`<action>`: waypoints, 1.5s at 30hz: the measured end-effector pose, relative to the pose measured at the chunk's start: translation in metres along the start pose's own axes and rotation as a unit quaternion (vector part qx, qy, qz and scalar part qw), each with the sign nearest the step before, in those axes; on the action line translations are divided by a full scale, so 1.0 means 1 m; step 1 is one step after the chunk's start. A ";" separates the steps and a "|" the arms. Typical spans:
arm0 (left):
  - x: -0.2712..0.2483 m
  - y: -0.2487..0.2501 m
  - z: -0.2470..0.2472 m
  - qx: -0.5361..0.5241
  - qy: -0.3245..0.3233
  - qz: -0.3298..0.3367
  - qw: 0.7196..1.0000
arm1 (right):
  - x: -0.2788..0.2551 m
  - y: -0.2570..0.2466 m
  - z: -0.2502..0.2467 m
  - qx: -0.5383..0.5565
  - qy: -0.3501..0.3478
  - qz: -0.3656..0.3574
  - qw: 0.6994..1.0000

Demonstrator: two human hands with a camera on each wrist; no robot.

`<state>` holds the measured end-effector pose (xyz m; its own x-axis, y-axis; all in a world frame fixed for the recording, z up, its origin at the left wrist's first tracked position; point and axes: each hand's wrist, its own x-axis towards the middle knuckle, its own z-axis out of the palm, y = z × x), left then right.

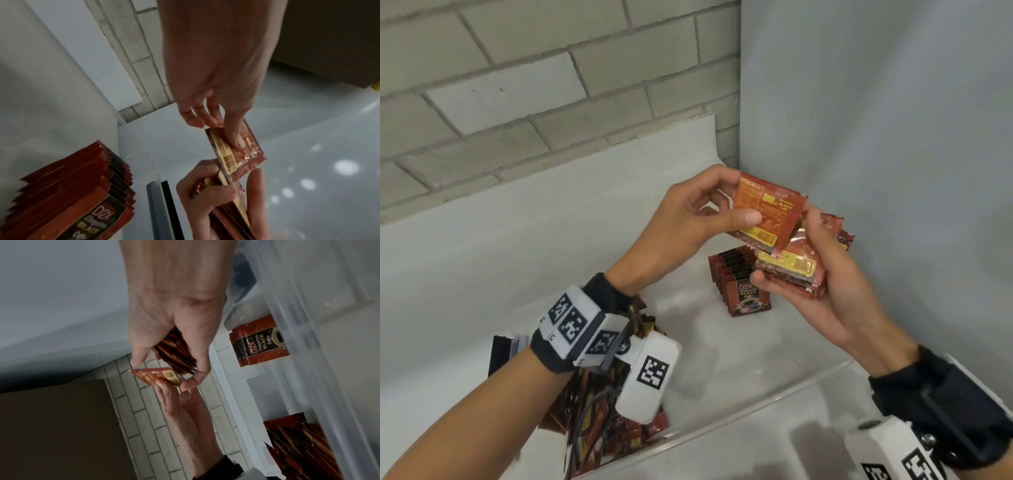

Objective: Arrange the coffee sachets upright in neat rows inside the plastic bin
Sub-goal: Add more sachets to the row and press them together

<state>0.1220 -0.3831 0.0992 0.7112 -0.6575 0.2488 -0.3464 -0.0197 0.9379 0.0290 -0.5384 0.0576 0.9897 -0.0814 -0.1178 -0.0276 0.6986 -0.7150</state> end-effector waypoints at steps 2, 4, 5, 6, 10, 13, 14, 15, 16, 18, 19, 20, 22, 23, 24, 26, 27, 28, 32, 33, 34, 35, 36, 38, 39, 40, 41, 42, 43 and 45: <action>-0.001 0.001 -0.002 -0.016 0.001 0.017 1.000 | 0.001 0.001 -0.002 0.021 -0.017 0.001 1.000; -0.002 0.000 -0.002 -0.021 -0.014 0.030 0.999 | 0.002 0.003 -0.004 0.039 -0.032 0.009 0.999; -0.002 -0.001 -0.003 -0.020 -0.029 0.037 0.999 | 0.003 0.003 -0.005 0.042 -0.037 0.015 0.998; -0.002 -0.002 -0.003 -0.016 -0.045 0.043 0.998 | 0.003 0.004 -0.006 0.041 -0.041 0.018 0.998; -0.002 -0.007 -0.004 0.005 -0.082 0.049 0.995 | 0.001 0.002 -0.004 0.029 -0.038 0.018 0.999; -0.002 -0.011 -0.004 0.025 -0.083 0.048 0.995 | 0.000 -0.001 -0.002 0.019 -0.018 0.021 0.999; -0.003 -0.012 -0.005 0.030 -0.083 0.045 0.995 | 0.000 -0.002 -0.002 0.012 -0.013 0.019 1.000; -0.003 -0.012 -0.005 0.034 -0.081 0.039 0.995 | 0.001 -0.002 -0.002 0.007 -0.009 0.015 1.000; -0.004 -0.011 -0.005 0.038 -0.078 0.032 0.996 | 0.001 -0.001 -0.002 0.005 -0.005 0.010 1.000; -0.005 -0.009 -0.005 0.051 -0.068 0.019 0.996 | 0.003 -0.001 -0.003 0.000 0.008 -0.001 1.000; -0.006 -0.009 -0.005 0.055 -0.063 0.011 0.996 | 0.003 -0.001 -0.003 -0.003 0.013 -0.007 1.000; -0.006 -0.009 -0.004 0.053 -0.061 -0.004 0.997 | 0.004 -0.001 -0.004 -0.004 0.017 -0.013 1.000; -0.008 -0.006 -0.002 0.034 -0.061 -0.043 0.997 | 0.004 0.000 -0.005 -0.004 0.017 -0.021 1.000; -0.010 -0.003 -0.001 0.031 -0.063 -0.057 0.996 | 0.005 0.000 -0.005 -0.004 0.018 -0.023 1.000; -0.011 -0.001 0.001 0.031 -0.063 -0.066 0.995 | 0.005 0.000 -0.005 -0.006 0.019 -0.024 1.000; -0.012 0.003 0.006 0.042 -0.048 -0.071 0.995 | 0.004 0.001 -0.006 -0.007 0.013 -0.028 0.999; -0.012 0.004 0.008 0.050 -0.037 -0.071 0.996 | 0.004 0.001 -0.006 -0.007 0.005 -0.029 1.000; -0.012 0.005 0.010 0.052 -0.028 -0.073 0.996 | 0.004 0.002 -0.006 -0.006 -0.003 -0.030 1.000; -0.012 0.008 0.010 0.044 -0.022 -0.067 0.997 | 0.003 0.003 -0.005 -0.011 -0.021 -0.040 0.999; -0.011 0.008 0.008 0.043 -0.018 -0.061 0.997 | 0.003 0.002 -0.005 -0.009 -0.020 -0.046 0.999; -0.010 0.009 0.006 0.043 -0.010 -0.055 0.998 | 0.003 0.002 -0.005 -0.003 -0.013 -0.056 0.998; -0.009 0.010 0.003 0.045 0.000 -0.051 0.998 | 0.004 0.002 -0.005 0.010 0.002 -0.071 0.997; -0.009 0.010 0.000 0.051 0.005 -0.049 0.997 | 0.004 0.002 -0.006 0.022 0.023 -0.090 0.995; -0.007 0.007 -0.007 0.086 -0.010 -0.040 0.995 | 0.005 0.002 -0.009 0.025 0.074 -0.135 0.988; -0.007 0.004 -0.010 0.124 -0.035 -0.033 0.991 | 0.005 0.002 -0.010 0.019 0.094 -0.154 0.983; -0.007 0.000 -0.012 0.169 -0.075 -0.026 0.982 | 0.005 0.002 -0.011 0.015 0.107 -0.168 0.980; -0.008 -0.003 -0.013 0.212 -0.126 -0.022 0.969 | 0.005 0.002 -0.012 0.013 0.114 -0.174 0.978; -0.009 -0.008 -0.012 0.251 -0.179 -0.021 0.951 | 0.006 0.002 -0.012 0.013 0.115 -0.175 0.978; -0.010 -0.011 -0.009 0.283 -0.225 -0.016 0.932 | 0.005 0.002 -0.012 0.012 0.113 -0.173 0.978; -0.011 -0.020 0.000 0.330 -0.292 0.024 0.897 | 0.005 0.002 -0.011 0.005 0.105 -0.171 0.980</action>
<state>0.1211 -0.3753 0.0777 0.3120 -0.9479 -0.0651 -0.7917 -0.2972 0.5337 0.0325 -0.5450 0.0479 0.8899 -0.4560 -0.0120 0.3035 0.6114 -0.7308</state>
